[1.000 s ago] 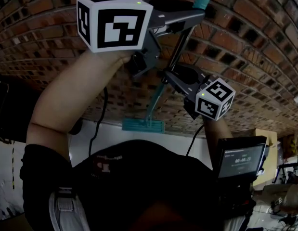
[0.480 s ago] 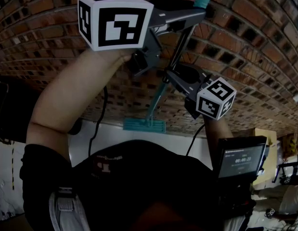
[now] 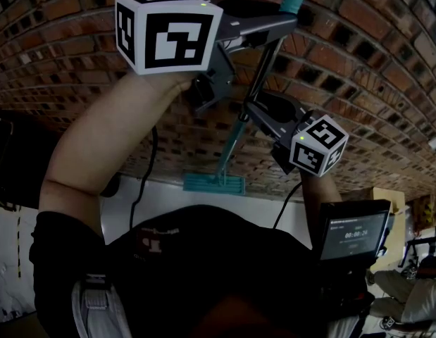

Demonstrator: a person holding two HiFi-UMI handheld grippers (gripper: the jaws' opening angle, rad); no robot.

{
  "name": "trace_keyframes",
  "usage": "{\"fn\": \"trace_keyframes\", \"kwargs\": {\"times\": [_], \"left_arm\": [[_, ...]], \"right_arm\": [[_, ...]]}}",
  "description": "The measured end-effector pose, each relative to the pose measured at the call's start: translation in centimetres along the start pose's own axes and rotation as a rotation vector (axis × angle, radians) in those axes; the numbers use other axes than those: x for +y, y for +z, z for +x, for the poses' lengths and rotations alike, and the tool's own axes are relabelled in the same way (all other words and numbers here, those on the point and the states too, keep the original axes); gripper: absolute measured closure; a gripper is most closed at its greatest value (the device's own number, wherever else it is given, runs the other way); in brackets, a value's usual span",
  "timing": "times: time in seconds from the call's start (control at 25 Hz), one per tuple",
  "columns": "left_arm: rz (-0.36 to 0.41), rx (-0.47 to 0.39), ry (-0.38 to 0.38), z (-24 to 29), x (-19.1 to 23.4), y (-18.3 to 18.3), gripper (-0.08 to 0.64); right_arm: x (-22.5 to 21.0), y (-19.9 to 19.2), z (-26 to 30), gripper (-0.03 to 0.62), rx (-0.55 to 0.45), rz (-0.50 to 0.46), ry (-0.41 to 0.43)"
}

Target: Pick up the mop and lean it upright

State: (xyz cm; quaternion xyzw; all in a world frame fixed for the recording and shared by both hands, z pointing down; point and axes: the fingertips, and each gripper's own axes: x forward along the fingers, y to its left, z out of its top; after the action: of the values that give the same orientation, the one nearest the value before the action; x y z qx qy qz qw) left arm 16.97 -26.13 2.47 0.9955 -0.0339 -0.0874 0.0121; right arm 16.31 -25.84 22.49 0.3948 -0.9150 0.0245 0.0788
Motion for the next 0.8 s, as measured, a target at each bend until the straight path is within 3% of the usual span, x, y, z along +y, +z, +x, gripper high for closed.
{"fn": "trace_keyframes", "kwargs": {"times": [0.4, 0.8], "left_arm": [[-0.02, 0.014, 0.013, -0.9, 0.3, -2.3, 0.468], [-0.021, 0.053, 0.058, -2.2, 0.8, -9.5, 0.468]], "right_arm": [[-1.4, 1.9, -4.9, 0.463, -0.058, 0.005, -0.058], [-4.8, 3.4, -9.3, 0.488, -0.132, -0.001, -0.19]]}}
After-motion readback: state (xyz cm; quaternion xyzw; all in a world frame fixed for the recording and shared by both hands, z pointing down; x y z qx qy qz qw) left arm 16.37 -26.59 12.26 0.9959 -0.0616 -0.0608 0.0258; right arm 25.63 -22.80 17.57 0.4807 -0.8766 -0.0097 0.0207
